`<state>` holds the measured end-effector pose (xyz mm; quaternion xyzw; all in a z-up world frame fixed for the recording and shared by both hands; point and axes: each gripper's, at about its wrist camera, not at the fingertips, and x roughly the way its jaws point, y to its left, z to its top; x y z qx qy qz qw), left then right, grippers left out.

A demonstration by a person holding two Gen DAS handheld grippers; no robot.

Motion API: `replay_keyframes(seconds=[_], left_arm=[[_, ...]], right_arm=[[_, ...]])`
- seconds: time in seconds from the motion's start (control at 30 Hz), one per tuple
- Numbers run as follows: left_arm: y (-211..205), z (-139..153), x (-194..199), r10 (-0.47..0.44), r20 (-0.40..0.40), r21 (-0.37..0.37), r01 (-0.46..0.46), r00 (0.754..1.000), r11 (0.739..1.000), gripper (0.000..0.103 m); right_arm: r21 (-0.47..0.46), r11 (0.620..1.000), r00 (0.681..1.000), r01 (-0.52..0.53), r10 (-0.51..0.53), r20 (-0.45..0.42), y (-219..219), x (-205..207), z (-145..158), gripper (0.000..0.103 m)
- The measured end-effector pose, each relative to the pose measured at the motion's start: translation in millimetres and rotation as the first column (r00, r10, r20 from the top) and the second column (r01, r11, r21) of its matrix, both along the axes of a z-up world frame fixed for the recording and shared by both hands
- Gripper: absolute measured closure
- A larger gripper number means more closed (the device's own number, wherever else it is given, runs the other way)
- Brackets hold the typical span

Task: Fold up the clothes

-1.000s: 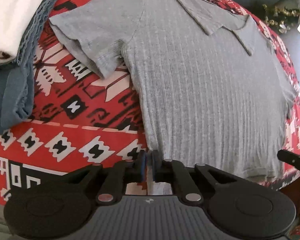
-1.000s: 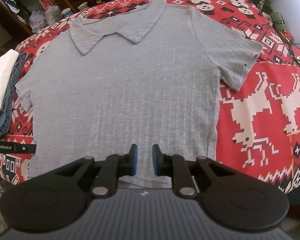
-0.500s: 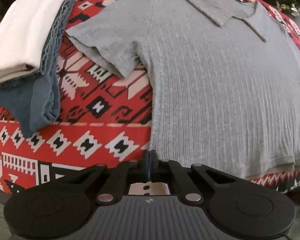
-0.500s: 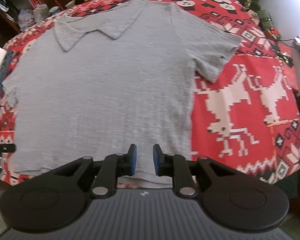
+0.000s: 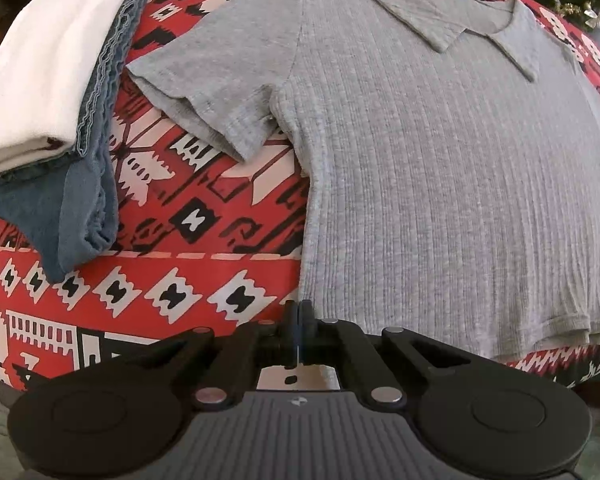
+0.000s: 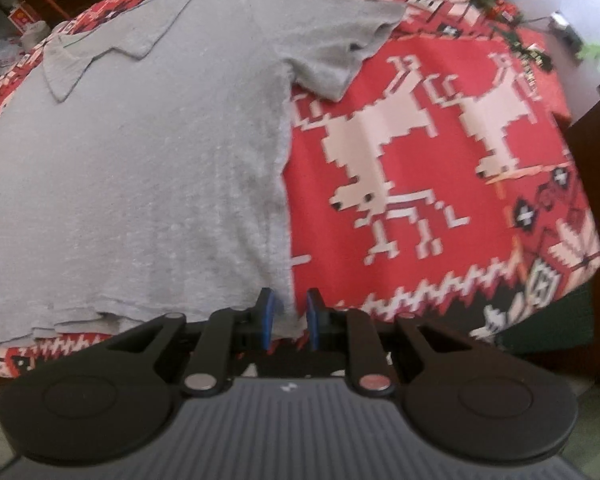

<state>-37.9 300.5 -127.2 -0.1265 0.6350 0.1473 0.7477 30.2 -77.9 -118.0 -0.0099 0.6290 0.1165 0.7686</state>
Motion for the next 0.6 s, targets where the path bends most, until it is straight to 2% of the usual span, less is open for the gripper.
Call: replay_keyframes(seconds=[0.03, 0.13, 0.27, 0.43, 0.5, 0.6], left_arm=[[0, 0, 1, -0.004, -0.002, 0.003, 0.004, 1.0, 1.0, 0.102], [2, 2, 3, -0.016, -0.008, 0.013, 0.016, 1.0, 1.0, 0.102], [5, -3, 7, -0.023, -0.02, 0.017, 0.023, 1.0, 1.0, 0.102], [9, -7, 9, -0.003, -0.026, -0.002, 0.003, 1.0, 1.0, 0.099], [11, -1, 6, -0.004, -0.01, -0.02, 0.003, 1.0, 1.0, 0.096], [3, 16, 1, -0.059, 0.028, -0.012, 0.059, 0.998, 0.998, 0.096]], right_arm=[[-0.005, 1.0, 1.0, -0.012, 0.012, 0.001, 1, -1, 0, 0.101], [-0.061, 0.998, 0.999, -0.032, 0.033, 0.014, -2, -4, 4, 0.101], [-0.046, 0.999, 1.0, 0.025, -0.025, 0.004, -23, 0, 9, 0.101], [-0.088, 0.995, 0.999, -0.044, 0.044, 0.004, -13, 8, -4, 0.099], [-0.09, 0.995, 0.999, -0.046, 0.046, -0.001, -15, 7, -2, 0.097], [-0.095, 0.994, 0.999, -0.045, 0.045, 0.002, -20, 1, 7, 0.095]])
